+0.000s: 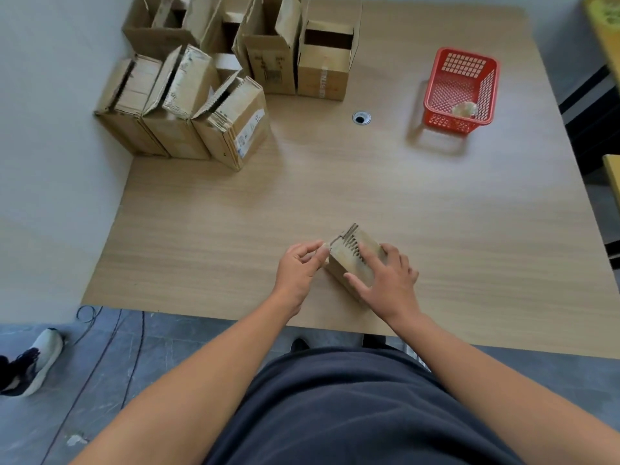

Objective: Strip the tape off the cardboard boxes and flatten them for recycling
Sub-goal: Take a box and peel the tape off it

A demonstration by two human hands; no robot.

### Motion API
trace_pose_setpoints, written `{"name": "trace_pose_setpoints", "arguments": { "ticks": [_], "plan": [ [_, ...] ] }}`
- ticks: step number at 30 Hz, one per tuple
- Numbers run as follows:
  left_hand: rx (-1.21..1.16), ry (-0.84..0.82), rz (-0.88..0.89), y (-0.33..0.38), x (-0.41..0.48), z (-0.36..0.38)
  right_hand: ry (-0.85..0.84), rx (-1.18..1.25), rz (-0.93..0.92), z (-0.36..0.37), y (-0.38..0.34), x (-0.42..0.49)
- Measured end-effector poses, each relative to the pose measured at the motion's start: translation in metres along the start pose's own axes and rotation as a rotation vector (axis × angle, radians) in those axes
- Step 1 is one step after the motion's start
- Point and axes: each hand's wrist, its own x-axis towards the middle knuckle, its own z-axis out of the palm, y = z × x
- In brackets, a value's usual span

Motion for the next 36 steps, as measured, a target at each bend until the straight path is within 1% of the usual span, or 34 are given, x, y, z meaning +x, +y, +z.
{"name": "trace_pose_setpoints", "arguments": {
  "ticks": [3, 6, 9, 11, 13, 16, 18, 21, 25, 26, 28, 30, 31, 33, 36],
  "plan": [
    [0.156, 0.045, 0.124, 0.008, 0.001, 0.017, 0.04, 0.056, -0.015, -0.015, 0.007, 0.009],
    [0.234, 0.076, 0.245, 0.02, 0.007, 0.035, 0.055, 0.128, -0.041, -0.036, 0.02, 0.026],
    [0.271, 0.026, 0.259, 0.036, 0.017, 0.053, 0.069, 0.126, -0.074, -0.057, 0.035, 0.043],
    [0.342, 0.011, 0.283, 0.046, 0.024, 0.067, 0.075, 0.121, -0.079, -0.068, 0.047, 0.052],
    [0.392, 0.015, 0.31, 0.053, 0.029, 0.081, 0.071, 0.121, -0.079, -0.077, 0.06, 0.06],
    [0.394, 0.051, 0.33, 0.059, 0.035, 0.102, 0.067, 0.154, -0.058, -0.089, 0.077, 0.072],
    [0.293, 0.077, 0.288, 0.061, 0.037, 0.119, 0.077, 0.195, -0.032, -0.094, 0.086, 0.077],
    [0.054, 0.087, 0.183, 0.064, 0.038, 0.146, 0.106, 0.288, 0.019, -0.104, 0.097, 0.087],
    [-0.16, 0.068, 0.055, 0.067, 0.044, 0.179, 0.158, 0.276, 0.018, -0.116, 0.117, 0.099],
    [-0.199, 0.063, 0.044, 0.07, 0.047, 0.188, 0.161, 0.29, 0.042, -0.118, 0.124, 0.103],
    [-0.249, 0.061, 0.062, 0.078, 0.054, 0.204, 0.169, 0.376, 0.16, -0.122, 0.143, 0.112],
    [-0.177, 0.042, 0.138, 0.084, 0.065, 0.216, 0.211, 0.481, 0.256, -0.128, 0.169, 0.124],
    [-0.086, 0.029, 0.183, 0.087, 0.072, 0.221, 0.233, 0.476, 0.249, -0.132, 0.183, 0.13],
    [0.081, -0.024, 0.244, 0.098, 0.084, 0.233, 0.236, 0.377, 0.215, -0.142, 0.209, 0.142],
    [0.224, -0.091, 0.25, 0.118, 0.108, 0.258, 0.239, 0.251, 0.231, -0.157, 0.239, 0.161]
  ]
}}
